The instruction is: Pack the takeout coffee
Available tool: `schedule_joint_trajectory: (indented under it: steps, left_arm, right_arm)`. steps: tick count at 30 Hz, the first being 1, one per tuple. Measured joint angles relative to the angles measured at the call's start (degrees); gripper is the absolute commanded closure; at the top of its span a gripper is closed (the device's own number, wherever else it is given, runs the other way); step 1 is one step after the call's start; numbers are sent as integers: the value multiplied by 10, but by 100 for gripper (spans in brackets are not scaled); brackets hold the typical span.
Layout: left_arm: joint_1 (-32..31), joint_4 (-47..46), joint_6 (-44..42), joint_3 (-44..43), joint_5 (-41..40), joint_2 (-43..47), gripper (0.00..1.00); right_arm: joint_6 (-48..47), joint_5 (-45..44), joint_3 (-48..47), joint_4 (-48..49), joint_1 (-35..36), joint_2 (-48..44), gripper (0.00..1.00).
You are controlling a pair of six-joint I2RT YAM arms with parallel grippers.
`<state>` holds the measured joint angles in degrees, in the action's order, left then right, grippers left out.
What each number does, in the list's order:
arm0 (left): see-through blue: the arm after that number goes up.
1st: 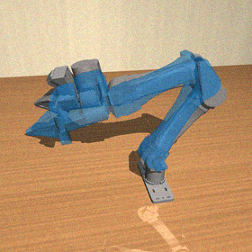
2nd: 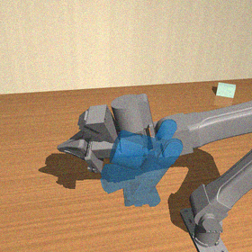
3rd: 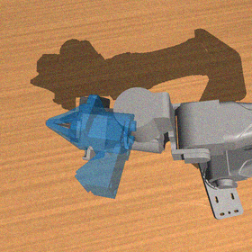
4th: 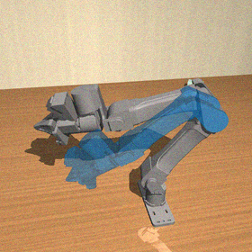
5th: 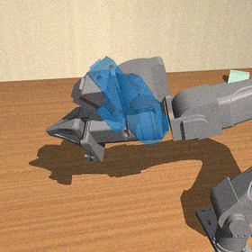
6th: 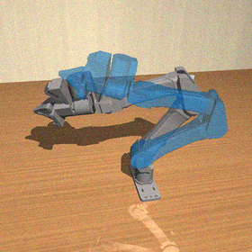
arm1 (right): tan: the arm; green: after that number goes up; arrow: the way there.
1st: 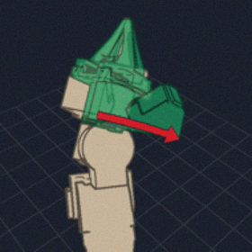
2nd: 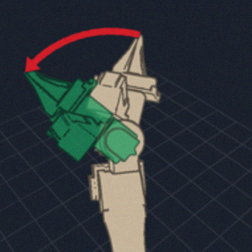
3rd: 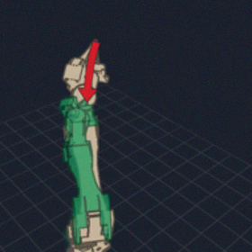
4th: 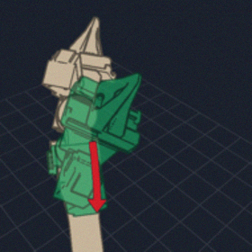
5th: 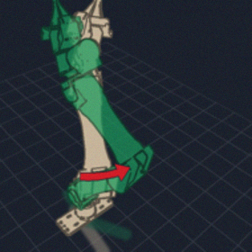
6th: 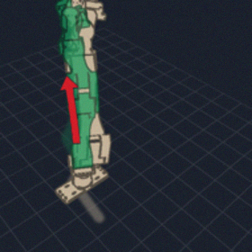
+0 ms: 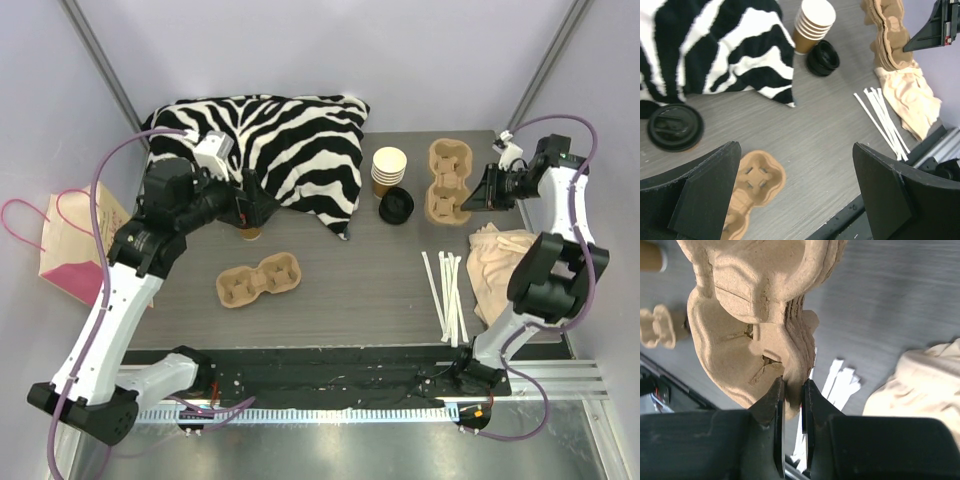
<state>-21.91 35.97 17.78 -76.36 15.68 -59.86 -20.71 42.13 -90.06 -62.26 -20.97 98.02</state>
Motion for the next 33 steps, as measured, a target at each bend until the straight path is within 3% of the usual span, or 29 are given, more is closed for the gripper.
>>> schedule_joint_trajectory:
  steps: [7,12,15,16,17,19,20,21,23,27,33]
  left_arm:
    - [103,84,-38,-75,34,-52,0]
    - [142,160,-114,-90,58,-59,0]
    - [144,207,-175,-88,67,-64,0]
    - [146,214,-189,-83,68,-65,0]
    - [148,223,-207,-75,69,-66,0]
    - [155,243,-229,-67,70,-69,0]
    - [161,256,-238,-68,70,-72,0]
    - [165,261,-244,-70,70,-74,0]
    - [174,297,-257,-111,62,-91,0]
    - [215,316,-269,-230,37,-120,0]
    - [361,327,-285,-324,-40,-113,0]
  right_arm:
    - [74,-33,-62,72,-1,152,99]
    - [99,-66,-94,100,-1,222,96]
    - [104,-80,-106,106,-1,242,78]
    - [104,-84,-110,108,-1,248,69]
    - [104,-87,-113,109,-1,252,51]
    - [109,-90,-116,108,-1,258,40]
    - [106,-93,-117,108,-1,259,23]
    - [105,-94,-117,106,-1,259,20]
    - [103,-96,-120,103,-2,259,2]
    - [99,-104,-130,91,-4,252,0]
    - [83,-115,-160,51,-5,183,0]
